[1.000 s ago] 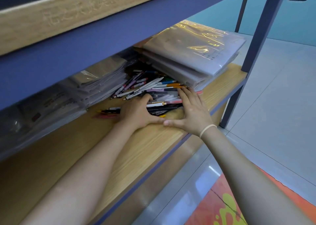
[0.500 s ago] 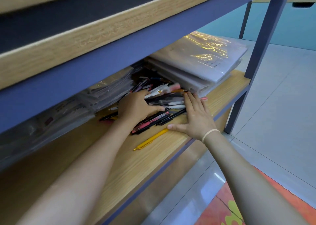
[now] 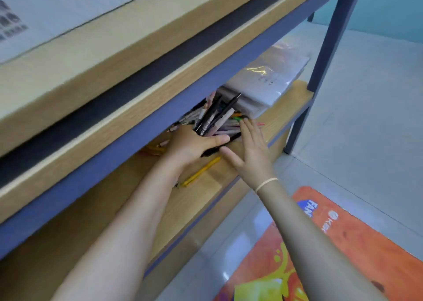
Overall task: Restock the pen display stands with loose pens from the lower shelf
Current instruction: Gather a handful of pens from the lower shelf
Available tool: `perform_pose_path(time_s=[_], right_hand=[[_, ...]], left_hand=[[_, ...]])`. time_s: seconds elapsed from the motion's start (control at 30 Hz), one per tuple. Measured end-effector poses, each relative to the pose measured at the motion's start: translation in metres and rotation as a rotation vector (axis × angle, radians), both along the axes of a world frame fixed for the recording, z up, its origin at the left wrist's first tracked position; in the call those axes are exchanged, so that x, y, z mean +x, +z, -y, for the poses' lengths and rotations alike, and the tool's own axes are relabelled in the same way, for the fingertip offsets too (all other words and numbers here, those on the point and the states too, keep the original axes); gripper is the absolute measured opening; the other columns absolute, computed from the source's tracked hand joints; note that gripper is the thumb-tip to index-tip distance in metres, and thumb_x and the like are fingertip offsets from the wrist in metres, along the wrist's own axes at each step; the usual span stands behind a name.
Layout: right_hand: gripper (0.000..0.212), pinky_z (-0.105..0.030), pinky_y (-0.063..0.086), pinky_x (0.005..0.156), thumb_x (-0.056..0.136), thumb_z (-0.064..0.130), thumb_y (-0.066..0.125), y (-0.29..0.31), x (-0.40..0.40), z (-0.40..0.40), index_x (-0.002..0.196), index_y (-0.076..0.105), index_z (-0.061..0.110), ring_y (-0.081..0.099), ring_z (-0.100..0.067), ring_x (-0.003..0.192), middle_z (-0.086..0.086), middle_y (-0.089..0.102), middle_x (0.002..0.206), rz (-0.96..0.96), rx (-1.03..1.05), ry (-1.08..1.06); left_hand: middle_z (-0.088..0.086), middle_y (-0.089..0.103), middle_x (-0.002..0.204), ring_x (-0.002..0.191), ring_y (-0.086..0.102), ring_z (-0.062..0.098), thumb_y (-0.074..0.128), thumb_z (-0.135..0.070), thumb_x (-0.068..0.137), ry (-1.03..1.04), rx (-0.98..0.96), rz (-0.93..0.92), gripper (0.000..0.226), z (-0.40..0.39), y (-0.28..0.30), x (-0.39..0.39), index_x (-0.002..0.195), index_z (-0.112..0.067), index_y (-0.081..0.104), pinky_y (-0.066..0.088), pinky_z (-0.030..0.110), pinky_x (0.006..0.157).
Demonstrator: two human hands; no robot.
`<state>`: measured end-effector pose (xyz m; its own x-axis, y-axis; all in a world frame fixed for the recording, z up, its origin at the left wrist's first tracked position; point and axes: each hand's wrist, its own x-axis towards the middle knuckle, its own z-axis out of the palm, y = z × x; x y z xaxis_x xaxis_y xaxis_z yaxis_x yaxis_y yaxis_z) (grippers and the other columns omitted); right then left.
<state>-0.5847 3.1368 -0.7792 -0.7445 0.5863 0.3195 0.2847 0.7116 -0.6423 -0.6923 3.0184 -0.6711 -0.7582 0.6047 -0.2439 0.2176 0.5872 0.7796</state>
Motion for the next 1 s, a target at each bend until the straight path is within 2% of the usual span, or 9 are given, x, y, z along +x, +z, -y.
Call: perform_pose_path(time_s=[0.07,0.17,0.23,0.3,0.4,0.5,0.57,0.83,1.0], right_hand=[[0.076,-0.038,0.026,0.119,0.094,0.059,0.039,0.018,0.031,0.012,0.143,0.046,0.002,0.038,-0.021,0.14,-0.012,0.048,0.146,-0.081,-0.252,-0.016],[0.061,-0.026,0.037,0.108,0.104,0.052,0.03,0.073,0.085,0.023,0.131,0.06,0.006,0.054,-0.013,0.124,-0.001,0.061,0.129,-0.108,-0.858,-0.151],[0.07,-0.04,0.04,0.109,0.1,0.059,0.03,0.115,0.113,0.028,0.136,0.055,0.004,0.057,-0.028,0.123,-0.015,0.06,0.135,-0.214,-1.389,-0.243],[0.073,-0.051,0.044,0.104,0.091,0.064,0.038,0.166,0.135,0.037,0.14,0.05,0.011,0.062,-0.035,0.114,-0.02,0.06,0.134,-0.357,-1.635,-0.23],[0.05,-0.046,0.058,0.083,0.092,0.051,0.047,0.248,0.159,0.059,0.137,0.046,0.029,0.071,-0.034,0.098,-0.01,0.066,0.123,-0.396,-1.58,-0.183],[0.026,-0.038,0.059,0.065,0.103,0.026,0.046,0.334,0.177,0.082,0.128,0.05,0.019,0.074,-0.031,0.08,-0.009,0.069,0.106,-0.473,-1.375,-0.202],[0.017,-0.041,0.055,0.069,0.104,0.026,0.046,0.392,0.185,0.104,0.111,0.058,0.016,0.073,-0.03,0.073,-0.008,0.071,0.097,-0.408,-1.223,-0.214],[0.031,-0.046,0.056,0.073,0.106,0.03,0.044,0.58,0.15,0.186,0.092,0.065,0.011,0.068,-0.031,0.07,-0.014,0.073,0.09,-0.093,-1.053,0.038],[0.037,-0.04,0.059,0.069,0.105,0.033,0.044,0.654,0.101,0.219,0.094,0.067,0.006,0.071,-0.033,0.072,-0.02,0.072,0.089,0.005,-0.915,0.216]], left_hand=[[-0.02,0.061,0.062,0.049,0.048,-0.004,0.087,-0.043,0.072,-0.014,0.029,0.202,0.027,0.003,0.005,0.037,0.08,-0.027,0.067,0.035,0.015,0.046],[-0.014,0.04,0.049,0.041,0.03,0.007,0.086,-0.038,0.077,-0.022,0.026,0.491,0.03,0.009,0.02,0.094,0.078,-0.024,0.059,0.023,0.022,0.044],[-0.01,0.033,0.049,0.041,0.026,0.009,0.085,-0.04,0.076,-0.02,-0.026,0.675,0.034,0.016,0.041,0.129,0.086,-0.023,0.057,0.021,0.023,0.044],[-0.008,0.034,0.048,0.039,0.026,0.009,0.082,-0.037,0.08,-0.09,-0.076,0.807,0.032,0.029,0.073,0.161,0.089,-0.021,0.057,0.021,0.022,0.045],[-0.004,0.04,0.049,0.037,0.028,0.009,0.077,-0.029,0.086,-0.206,-0.112,0.951,0.027,0.056,0.142,0.196,0.08,-0.017,0.053,0.02,0.022,0.045],[-0.004,0.042,0.047,0.036,0.028,0.009,0.074,-0.023,0.089,-0.248,-0.079,1.065,0.037,0.089,0.22,0.214,0.061,-0.018,0.049,0.02,0.025,0.047],[-0.003,0.042,0.048,0.036,0.029,0.009,0.076,-0.019,0.086,-0.302,-0.041,1.145,0.038,0.113,0.273,0.221,0.059,-0.017,0.049,0.022,0.023,0.046],[0.001,0.039,0.054,0.042,0.036,0.009,0.067,-0.017,0.078,-0.254,0.226,1.304,0.023,0.196,0.434,0.215,0.063,-0.016,0.05,0.031,0.019,0.039],[0.003,0.051,0.053,0.055,0.048,0.016,0.068,-0.008,0.088,-0.095,0.384,1.141,0.03,0.234,0.497,0.187,0.06,-0.014,0.058,0.032,0.018,0.037]])
